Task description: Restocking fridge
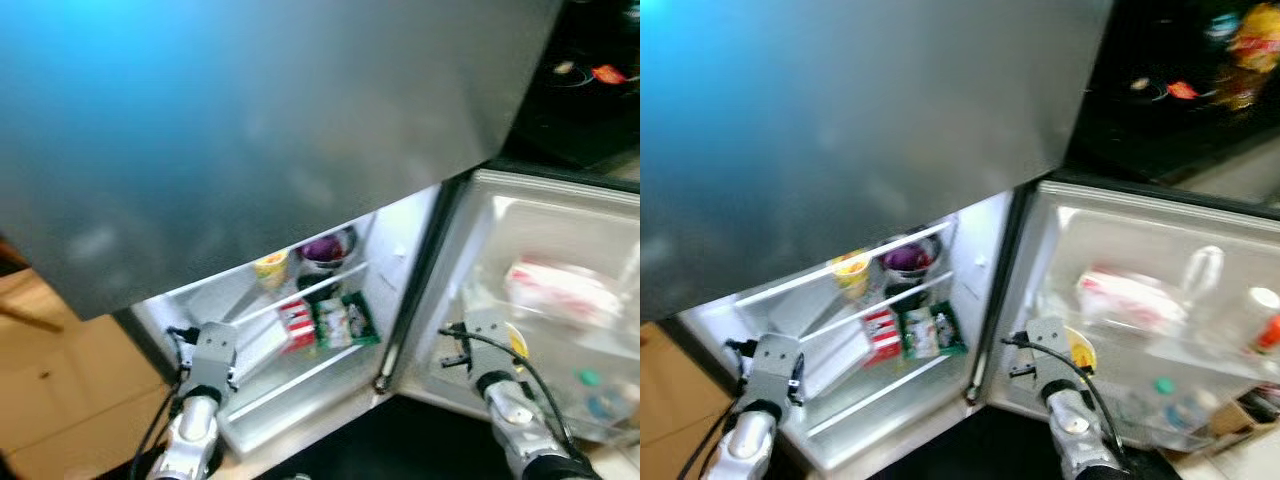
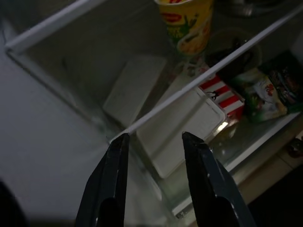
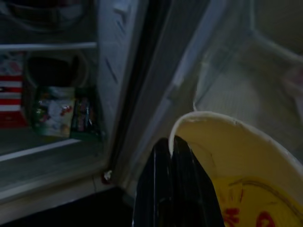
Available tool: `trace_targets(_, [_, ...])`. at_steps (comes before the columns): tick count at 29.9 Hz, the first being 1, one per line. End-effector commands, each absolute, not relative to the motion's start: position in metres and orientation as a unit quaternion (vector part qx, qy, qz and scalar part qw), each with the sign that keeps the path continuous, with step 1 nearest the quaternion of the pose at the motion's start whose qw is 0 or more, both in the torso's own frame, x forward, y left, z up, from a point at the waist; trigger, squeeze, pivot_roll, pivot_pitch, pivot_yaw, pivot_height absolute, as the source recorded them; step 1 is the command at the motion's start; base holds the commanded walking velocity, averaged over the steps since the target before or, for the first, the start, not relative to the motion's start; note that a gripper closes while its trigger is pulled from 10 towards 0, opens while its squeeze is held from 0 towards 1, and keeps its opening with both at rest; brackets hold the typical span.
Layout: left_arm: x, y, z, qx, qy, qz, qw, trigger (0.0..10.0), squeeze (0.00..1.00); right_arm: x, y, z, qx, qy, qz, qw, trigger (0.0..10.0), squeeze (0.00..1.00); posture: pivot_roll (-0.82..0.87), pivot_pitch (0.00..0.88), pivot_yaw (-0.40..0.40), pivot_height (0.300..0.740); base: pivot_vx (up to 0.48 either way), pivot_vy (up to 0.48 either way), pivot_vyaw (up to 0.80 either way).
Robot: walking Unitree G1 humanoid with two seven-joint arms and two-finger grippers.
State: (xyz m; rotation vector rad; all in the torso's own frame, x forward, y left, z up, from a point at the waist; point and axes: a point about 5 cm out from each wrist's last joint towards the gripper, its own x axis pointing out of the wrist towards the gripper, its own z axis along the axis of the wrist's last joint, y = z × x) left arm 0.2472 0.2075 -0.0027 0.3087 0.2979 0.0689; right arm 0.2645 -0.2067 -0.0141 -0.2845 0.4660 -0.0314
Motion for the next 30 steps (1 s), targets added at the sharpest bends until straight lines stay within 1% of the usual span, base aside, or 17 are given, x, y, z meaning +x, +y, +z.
trace_targets(1, [0.2380,0.2155,-0.0097,0.151,0.169,0.051,0.973,10.0,0.00,0.2783,-0.2015,-0.0001,-0.142,0.194,-0.011,0.971,10.0,0.00,-0.01,0.000,-0.053,0.740,0.000,0.000,0.80])
trace_targets(30, [0.2319,0.2173,-0.0163,0.157,0.187,0.050,0.968,10.0,0.01,0.2757,-0.2003,-0.0036,-0.143,0.201,-0.008,0.969,10.0,0.00,-0.01,0.000,-0.052,0.740,0.000,0.000,0.80])
